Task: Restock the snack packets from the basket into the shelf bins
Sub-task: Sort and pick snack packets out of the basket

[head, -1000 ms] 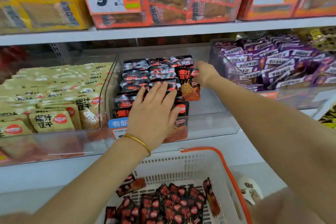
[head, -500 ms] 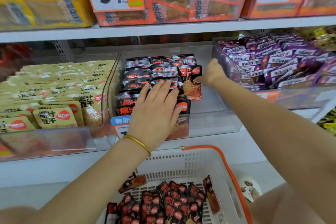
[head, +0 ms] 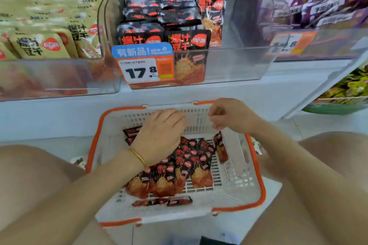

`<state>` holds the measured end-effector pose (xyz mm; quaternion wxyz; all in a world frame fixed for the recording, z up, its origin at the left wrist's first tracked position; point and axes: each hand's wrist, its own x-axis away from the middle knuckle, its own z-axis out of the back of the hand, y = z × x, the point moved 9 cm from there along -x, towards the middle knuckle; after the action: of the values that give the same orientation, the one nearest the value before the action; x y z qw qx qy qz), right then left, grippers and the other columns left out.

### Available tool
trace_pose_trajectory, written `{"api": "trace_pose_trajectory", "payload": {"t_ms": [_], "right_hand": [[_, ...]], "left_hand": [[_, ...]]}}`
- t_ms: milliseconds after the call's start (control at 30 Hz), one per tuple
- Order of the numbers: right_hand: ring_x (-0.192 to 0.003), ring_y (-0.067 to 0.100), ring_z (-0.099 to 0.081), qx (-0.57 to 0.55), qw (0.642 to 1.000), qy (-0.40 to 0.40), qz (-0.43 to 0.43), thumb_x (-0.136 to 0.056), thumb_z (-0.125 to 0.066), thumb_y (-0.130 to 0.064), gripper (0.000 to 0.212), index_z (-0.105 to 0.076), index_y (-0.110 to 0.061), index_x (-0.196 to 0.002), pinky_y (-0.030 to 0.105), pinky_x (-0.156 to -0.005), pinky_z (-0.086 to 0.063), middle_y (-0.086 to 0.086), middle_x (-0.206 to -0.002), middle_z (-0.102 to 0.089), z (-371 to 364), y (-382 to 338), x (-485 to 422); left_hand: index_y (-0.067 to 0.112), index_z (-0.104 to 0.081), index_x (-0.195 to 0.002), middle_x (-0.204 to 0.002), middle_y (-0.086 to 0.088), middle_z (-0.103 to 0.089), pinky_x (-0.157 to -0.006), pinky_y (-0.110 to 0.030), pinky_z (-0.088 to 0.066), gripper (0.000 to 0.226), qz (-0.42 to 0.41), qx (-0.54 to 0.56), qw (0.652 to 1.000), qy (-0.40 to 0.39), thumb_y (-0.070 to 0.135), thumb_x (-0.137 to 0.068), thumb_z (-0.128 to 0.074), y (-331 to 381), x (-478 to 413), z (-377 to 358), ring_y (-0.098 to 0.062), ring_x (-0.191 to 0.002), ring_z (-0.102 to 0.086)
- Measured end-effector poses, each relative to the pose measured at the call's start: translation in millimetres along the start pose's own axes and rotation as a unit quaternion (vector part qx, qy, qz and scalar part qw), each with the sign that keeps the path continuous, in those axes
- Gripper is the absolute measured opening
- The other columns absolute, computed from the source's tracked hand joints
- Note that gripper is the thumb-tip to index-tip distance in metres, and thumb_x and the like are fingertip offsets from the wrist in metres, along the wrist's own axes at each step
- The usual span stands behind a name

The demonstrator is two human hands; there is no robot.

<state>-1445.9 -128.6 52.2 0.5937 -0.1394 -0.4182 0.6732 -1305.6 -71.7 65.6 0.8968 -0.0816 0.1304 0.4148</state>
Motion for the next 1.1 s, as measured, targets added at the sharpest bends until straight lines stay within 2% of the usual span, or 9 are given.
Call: {"api": "trace_pose_trajectory", "payload": {"t_ms": [133,233,367,467,567,767,833,933,1100], "right_hand": [[-0.099,0.027,-0.058,0.216,0.965,-0.09,-0.121,-0.088,-0.053,-0.006,0.015,-0.061,-0.005,-0.1,0.03,-0.081,-0.047,0.011,-0.107,-0.062,-68,106,-47],[-0.079,0.023,-0.06,0.273,0.929,-0.143,-0.204,-0.089,-0.051,-0.006,0.015,-0.061,-0.001,-0.1,0.023,-0.064,-0.045,0.009,-0.094,-0.061,-108,179,-53],[-0.114,0.028,-0.055,0.34,0.895,-0.152,-0.247,-0.095,-0.039,-0.004,0.029,-0.053,-0.003,-0.121,0.032,-0.087,-0.046,0.012,-0.12,-0.059,-133,204,-52],[-0.113,0.027,-0.053,0.377,0.88,-0.177,-0.227,-0.095,-0.038,-0.007,0.023,-0.055,-0.01,-0.112,0.026,-0.08,-0.043,0.011,-0.122,-0.058,-147,217,-59],[-0.116,0.025,-0.053,0.314,0.898,-0.164,-0.26,-0.095,-0.042,-0.006,0.027,-0.06,-0.012,-0.115,0.031,-0.092,-0.041,0.007,-0.124,-0.058,-148,232,-62],[-0.098,0.025,-0.061,0.057,0.941,-0.112,-0.315,-0.088,-0.056,-0.006,0.02,-0.065,0.0,-0.106,0.029,-0.073,-0.046,0.008,-0.099,-0.066,-123,202,-59],[-0.083,0.014,-0.06,-0.149,0.922,-0.132,-0.332,-0.088,-0.05,0.007,0.021,-0.069,0.0,-0.096,0.024,-0.068,-0.046,0.003,-0.082,-0.068,-117,167,-47],[-0.086,0.015,-0.06,-0.335,0.88,-0.169,-0.293,-0.093,-0.043,0.009,0.029,-0.065,-0.001,-0.108,0.021,-0.066,-0.051,0.01,-0.099,-0.067,-96,112,-30],[-0.088,0.017,-0.062,-0.411,0.86,-0.216,-0.212,-0.091,-0.049,-0.001,0.028,-0.061,-0.001,-0.115,0.026,-0.076,-0.053,0.013,-0.104,-0.065,-61,44,6]], "left_hand": [[0.008,-0.067,-0.107,-0.11,-0.009,-0.066,-0.085,-0.048,-0.052,0.034,0.043,0.042,0.993,-0.098,0.004,-0.073,-0.071,-12,13,-43,-0.03,-0.103,-0.061],[0.007,-0.066,-0.105,-0.11,-0.01,-0.064,-0.083,-0.047,-0.051,0.031,0.09,0.078,0.985,-0.126,0.003,-0.075,-0.069,-21,16,-62,-0.034,-0.103,-0.059],[0.007,-0.063,-0.111,-0.117,-0.012,-0.06,-0.087,-0.05,-0.049,0.034,0.119,0.108,0.976,-0.149,0.005,-0.078,-0.064,-32,17,-83,-0.036,-0.11,-0.054],[0.008,-0.059,-0.119,-0.127,-0.012,-0.055,-0.094,-0.052,-0.044,0.037,0.128,0.129,0.968,-0.171,0.007,-0.083,-0.059,-37,22,-97,-0.035,-0.118,-0.048],[0.01,-0.056,-0.125,-0.134,-0.01,-0.05,-0.099,-0.049,-0.04,0.036,0.13,0.137,0.965,-0.182,0.008,-0.088,-0.053,-37,25,-103,-0.032,-0.123,-0.042],[0.014,-0.045,-0.135,-0.143,-0.005,-0.039,-0.109,-0.039,-0.031,0.041,0.136,0.164,0.955,-0.208,0.015,-0.095,-0.047,-32,30,-110,-0.024,-0.132,-0.032],[0.016,-0.039,-0.139,-0.145,-0.002,-0.035,-0.112,-0.031,-0.024,0.044,0.136,0.172,0.949,-0.228,0.023,-0.096,-0.047,-24,29,-108,-0.02,-0.134,-0.028],[0.017,-0.027,-0.146,-0.15,-0.002,-0.027,-0.113,-0.027,-0.016,0.061,0.144,0.203,0.931,-0.268,0.037,-0.094,-0.052,-11,26,-100,-0.019,-0.138,-0.021],[0.017,-0.051,-0.13,-0.13,-0.003,-0.052,-0.099,-0.029,-0.037,0.041,0.173,0.245,0.94,-0.162,0.029,-0.092,-0.058,-13,2,-50,-0.02,-0.121,-0.045]]}}
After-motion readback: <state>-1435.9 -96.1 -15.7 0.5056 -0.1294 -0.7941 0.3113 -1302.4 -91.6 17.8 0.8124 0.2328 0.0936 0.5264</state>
